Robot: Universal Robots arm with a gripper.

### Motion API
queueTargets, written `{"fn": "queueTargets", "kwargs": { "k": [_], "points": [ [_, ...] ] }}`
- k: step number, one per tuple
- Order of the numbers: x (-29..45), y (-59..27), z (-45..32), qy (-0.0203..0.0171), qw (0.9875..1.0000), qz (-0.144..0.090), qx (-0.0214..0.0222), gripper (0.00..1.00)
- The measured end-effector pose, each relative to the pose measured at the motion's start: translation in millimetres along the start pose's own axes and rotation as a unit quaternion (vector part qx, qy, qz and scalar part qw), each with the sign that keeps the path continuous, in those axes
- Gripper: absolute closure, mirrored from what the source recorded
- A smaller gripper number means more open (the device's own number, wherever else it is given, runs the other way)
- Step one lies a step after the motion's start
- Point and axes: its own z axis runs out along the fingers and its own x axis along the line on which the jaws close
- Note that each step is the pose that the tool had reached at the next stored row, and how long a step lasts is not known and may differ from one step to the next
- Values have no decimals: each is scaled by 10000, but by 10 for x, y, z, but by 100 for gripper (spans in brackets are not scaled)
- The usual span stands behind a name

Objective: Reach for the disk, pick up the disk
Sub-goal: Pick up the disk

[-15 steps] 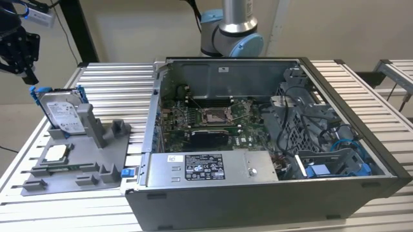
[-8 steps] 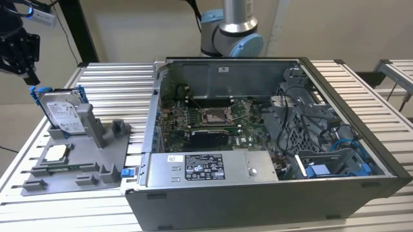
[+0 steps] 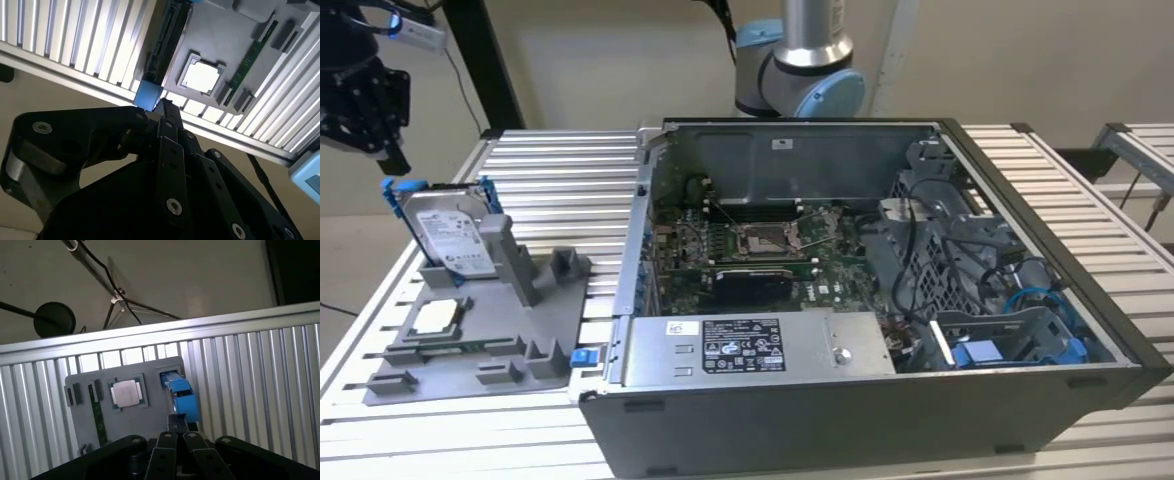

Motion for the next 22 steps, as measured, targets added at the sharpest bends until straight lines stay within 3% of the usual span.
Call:
{"fn": "queueTargets", "kwargs": {
  "k": [3, 7, 10, 11, 22],
  "points": [
    [-39, 1, 6, 1, 10000, -26, 3, 100],
    [-149, 18, 19, 1, 10000, -37, 4, 100],
    [-151, 20, 19, 1, 10000, -38, 4, 100],
    [-151, 20, 19, 1, 10000, -38, 4, 0],
    [-150, 25, 59, 3, 10000, -94, 4, 0]
  ]
}}
